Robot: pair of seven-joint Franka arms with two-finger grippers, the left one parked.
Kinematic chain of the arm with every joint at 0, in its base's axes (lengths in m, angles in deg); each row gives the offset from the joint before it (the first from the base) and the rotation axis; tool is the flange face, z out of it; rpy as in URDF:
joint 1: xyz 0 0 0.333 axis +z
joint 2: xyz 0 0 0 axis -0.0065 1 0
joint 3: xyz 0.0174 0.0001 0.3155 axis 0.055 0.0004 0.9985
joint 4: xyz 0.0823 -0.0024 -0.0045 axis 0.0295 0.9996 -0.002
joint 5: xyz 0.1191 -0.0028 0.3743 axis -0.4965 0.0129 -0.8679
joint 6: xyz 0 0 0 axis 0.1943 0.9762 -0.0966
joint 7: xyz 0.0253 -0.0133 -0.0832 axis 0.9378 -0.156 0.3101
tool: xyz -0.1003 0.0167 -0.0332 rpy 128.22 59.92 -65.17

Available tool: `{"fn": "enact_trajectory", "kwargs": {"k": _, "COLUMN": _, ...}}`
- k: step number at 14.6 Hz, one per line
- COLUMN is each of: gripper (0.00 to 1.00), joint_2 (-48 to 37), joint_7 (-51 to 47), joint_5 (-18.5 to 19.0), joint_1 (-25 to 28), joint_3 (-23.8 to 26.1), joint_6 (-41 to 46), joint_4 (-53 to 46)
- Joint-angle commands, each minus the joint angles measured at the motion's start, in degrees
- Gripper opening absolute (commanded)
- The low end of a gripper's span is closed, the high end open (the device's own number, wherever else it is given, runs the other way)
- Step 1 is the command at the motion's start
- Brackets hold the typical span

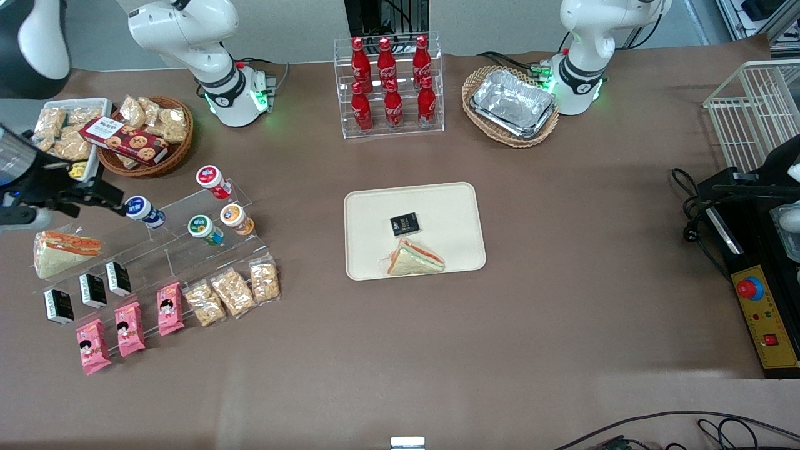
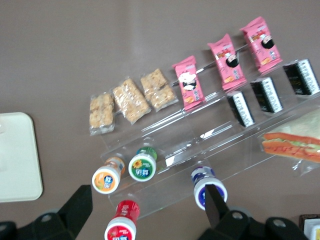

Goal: Place green gum on tray
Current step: 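Move the right gripper toward the green-capped gum bottle on the rack, then lower the right gripper around the green-capped gum bottle and close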

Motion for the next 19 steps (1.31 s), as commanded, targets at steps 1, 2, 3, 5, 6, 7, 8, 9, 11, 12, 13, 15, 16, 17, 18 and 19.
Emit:
{"fn": "enact_trajectory", "kwargs": {"k": 1, "gripper": 1.0, "joint_2": -3.6, "joint_7": -2.4, "joint_5": 1.0, "joint_1": 0.3, "joint_3": 0.8, "joint_6": -2.9, "joint_4": 6.1}}
{"fn": "enact_trajectory", "kwargs": {"k": 2, "gripper": 1.0, "joint_2": -3.8, "joint_7": -4.0, "joint_5": 1.0, "joint_1": 0.3, "joint_3": 1.5, "joint_6": -3.2, "joint_4": 7.0}}
{"fn": "enact_trajectory", "kwargs": {"k": 3, "gripper": 1.0, "joint_2": -3.8, "joint_7": -4.3, "joint_5": 1.0, "joint_1": 0.3, "joint_3": 1.8, "joint_6": -3.2, "joint_4": 7.3}}
{"fn": "enact_trajectory", "kwargs": {"k": 5, "gripper": 1.0, "joint_2": -4.0, "joint_7": -4.3, "joint_5": 1.0, "joint_1": 0.3, "joint_3": 2.0, "joint_6": -4.2, "joint_4": 8.7}}
{"fn": "enact_trajectory", "kwargs": {"k": 6, "gripper": 1.0, "joint_2": -4.0, "joint_7": -4.3, "joint_5": 1.0, "joint_1": 0.3, "joint_3": 2.0, "joint_6": -5.1, "joint_4": 9.8}}
{"fn": "enact_trajectory", "kwargs": {"k": 7, "gripper": 1.0, "joint_2": -4.0, "joint_7": -4.3, "joint_5": 1.0, "joint_1": 0.3, "joint_3": 2.1, "joint_6": -6.8, "joint_4": 11.2}}
{"fn": "enact_trajectory", "kwargs": {"k": 8, "gripper": 1.0, "joint_2": -4.0, "joint_7": -4.3, "joint_5": 1.0, "joint_1": 0.3, "joint_3": 2.2, "joint_6": -9.4, "joint_4": 13.4}}
{"fn": "enact_trajectory", "kwargs": {"k": 9, "gripper": 1.0, "joint_2": -4.3, "joint_7": -4.3, "joint_5": 1.0, "joint_1": 0.3, "joint_3": 2.2, "joint_6": -12.5, "joint_4": 16.0}}
{"fn": "enact_trajectory", "kwargs": {"k": 11, "gripper": 1.0, "joint_2": -4.3, "joint_7": -4.3, "joint_5": 1.0, "joint_1": 0.2, "joint_3": 2.1, "joint_6": -17.4, "joint_4": 20.0}}
{"fn": "enact_trajectory", "kwargs": {"k": 12, "gripper": 1.0, "joint_2": -4.0, "joint_7": -4.2, "joint_5": 1.0, "joint_1": 0.2, "joint_3": 2.0, "joint_6": -20.1, "joint_4": 22.1}}
{"fn": "enact_trajectory", "kwargs": {"k": 13, "gripper": 1.0, "joint_2": -3.7, "joint_7": -4.2, "joint_5": 1.0, "joint_1": 0.1, "joint_3": 2.0, "joint_6": -22.3, "joint_4": 23.9}}
{"fn": "enact_trajectory", "kwargs": {"k": 15, "gripper": 1.0, "joint_2": -3.4, "joint_7": -4.3, "joint_5": 1.0, "joint_1": 0.2, "joint_3": 2.0, "joint_6": -26.9, "joint_4": 27.6}}
{"fn": "enact_trajectory", "kwargs": {"k": 16, "gripper": 1.0, "joint_2": -2.9, "joint_7": -4.2, "joint_5": 1.0, "joint_1": 0.2, "joint_3": 2.0, "joint_6": -28.4, "joint_4": 28.7}}
{"fn": "enact_trajectory", "kwargs": {"k": 17, "gripper": 1.0, "joint_2": -2.1, "joint_7": -4.2, "joint_5": 1.0, "joint_1": 0.2, "joint_3": 2.0, "joint_6": -29.5, "joint_4": 29.0}}
{"fn": "enact_trajectory", "kwargs": {"k": 18, "gripper": 1.0, "joint_2": -1.0, "joint_7": -4.2, "joint_5": 1.0, "joint_1": 0.2, "joint_3": 2.0, "joint_6": -30.0, "joint_4": 29.1}}
{"fn": "enact_trajectory", "kwargs": {"k": 19, "gripper": 1.0, "joint_2": 0.2, "joint_7": -3.9, "joint_5": 1.0, "joint_1": 0.2, "joint_3": 2.0, "joint_6": -31.1, "joint_4": 29.1}}
